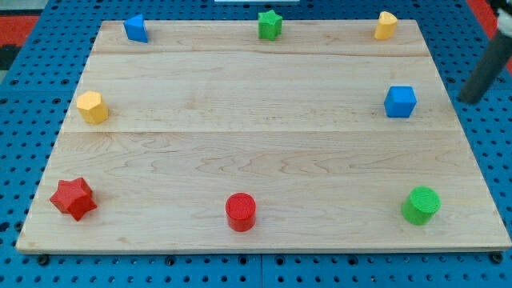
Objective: Push the yellow heart left a bit
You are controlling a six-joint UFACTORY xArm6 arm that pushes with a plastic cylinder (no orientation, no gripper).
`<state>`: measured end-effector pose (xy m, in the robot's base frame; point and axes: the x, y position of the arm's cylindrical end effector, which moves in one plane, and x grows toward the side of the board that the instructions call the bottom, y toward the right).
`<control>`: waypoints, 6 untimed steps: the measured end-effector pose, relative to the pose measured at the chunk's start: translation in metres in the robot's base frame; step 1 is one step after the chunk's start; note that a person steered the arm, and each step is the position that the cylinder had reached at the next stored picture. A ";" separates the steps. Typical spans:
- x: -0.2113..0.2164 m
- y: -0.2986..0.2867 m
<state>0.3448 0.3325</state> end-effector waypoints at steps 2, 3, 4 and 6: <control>-0.146 0.000; -0.154 -0.006; -0.154 -0.020; -0.152 -0.185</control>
